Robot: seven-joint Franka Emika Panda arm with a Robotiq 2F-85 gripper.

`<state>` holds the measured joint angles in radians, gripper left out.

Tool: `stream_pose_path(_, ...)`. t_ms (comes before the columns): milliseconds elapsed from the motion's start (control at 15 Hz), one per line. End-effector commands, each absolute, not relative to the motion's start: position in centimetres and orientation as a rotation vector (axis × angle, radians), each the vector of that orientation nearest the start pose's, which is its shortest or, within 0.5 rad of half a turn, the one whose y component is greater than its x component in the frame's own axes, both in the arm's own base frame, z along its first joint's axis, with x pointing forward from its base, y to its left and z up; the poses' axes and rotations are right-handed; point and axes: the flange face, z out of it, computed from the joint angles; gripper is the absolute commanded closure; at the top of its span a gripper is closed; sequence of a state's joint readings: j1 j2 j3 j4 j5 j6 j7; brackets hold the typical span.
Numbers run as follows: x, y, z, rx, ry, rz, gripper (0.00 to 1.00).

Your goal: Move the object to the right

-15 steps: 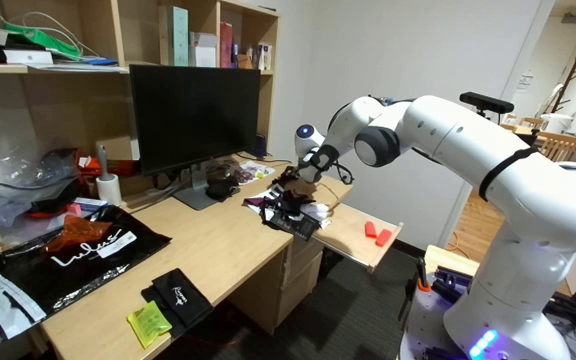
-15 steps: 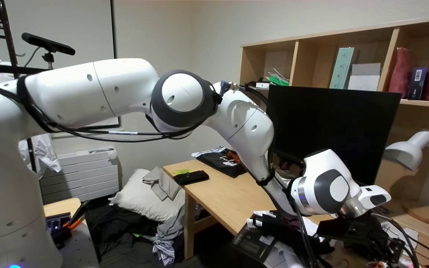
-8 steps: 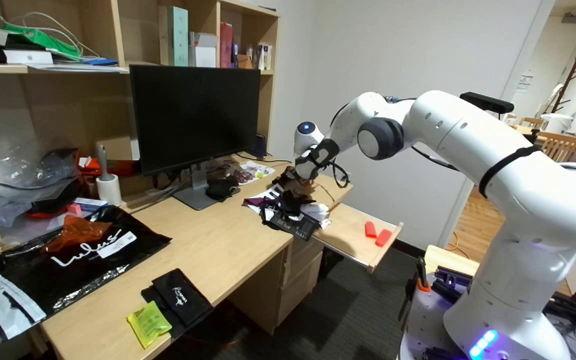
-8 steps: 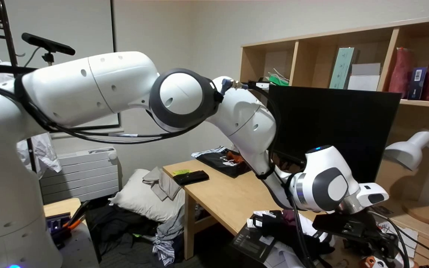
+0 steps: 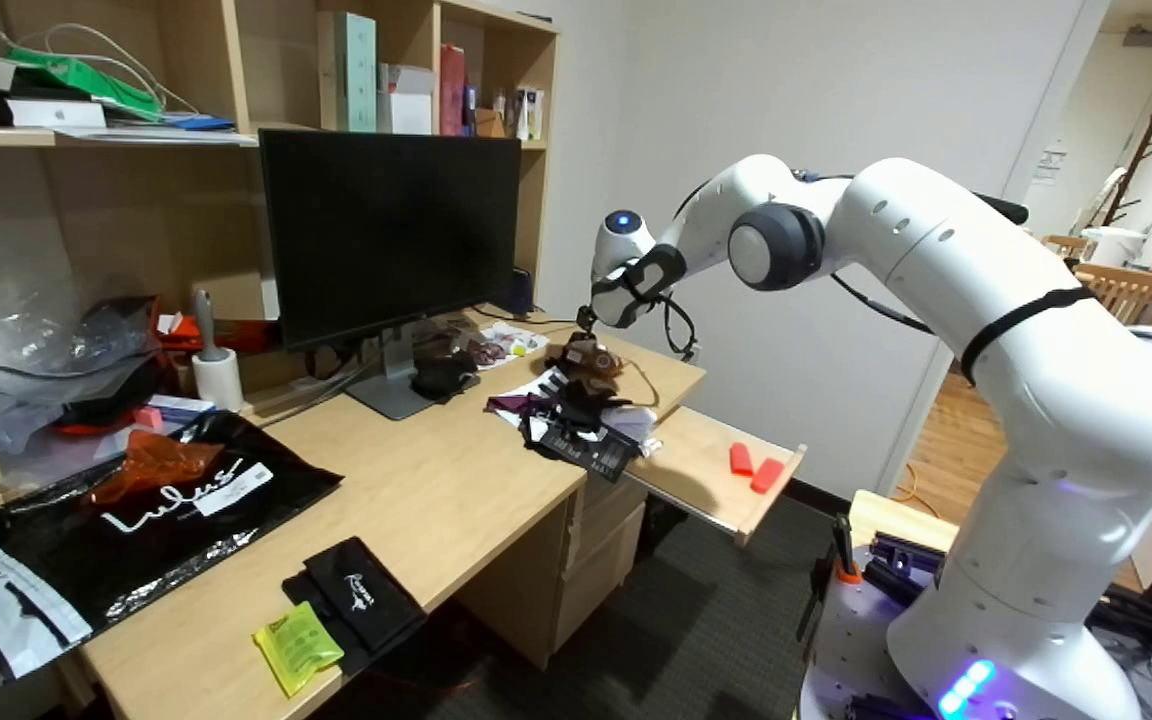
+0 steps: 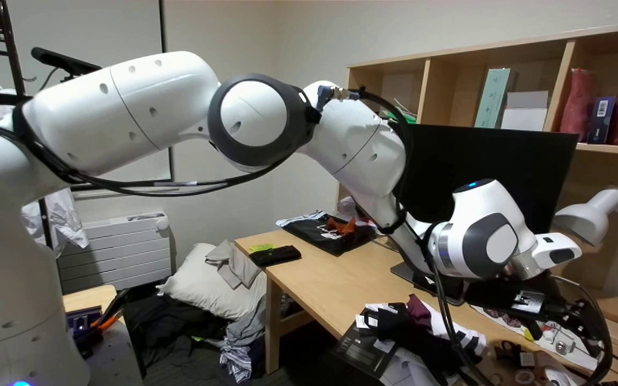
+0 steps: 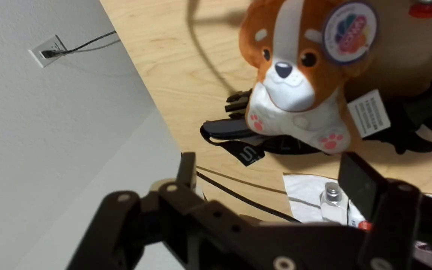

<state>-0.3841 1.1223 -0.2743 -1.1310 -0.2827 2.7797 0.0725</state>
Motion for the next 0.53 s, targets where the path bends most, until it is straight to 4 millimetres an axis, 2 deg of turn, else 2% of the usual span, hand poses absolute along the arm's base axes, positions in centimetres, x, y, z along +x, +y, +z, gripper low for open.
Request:
stream_pose_path(0, 68.1, -39.9, 21.4, 2.675, -0.298, 0.514, 0.0)
stream_pose_path(133, 68.0, -38.1, 24.5, 2.775, -0.227, 0.504, 0.0)
stream_pose_path(267, 67.7, -36.4, 27.7, 2.847, -0.268, 0.456, 0.0)
stream_pose_path(467, 66.9, -31.3, 32.3, 2.988, -0.244, 0.351, 0.0)
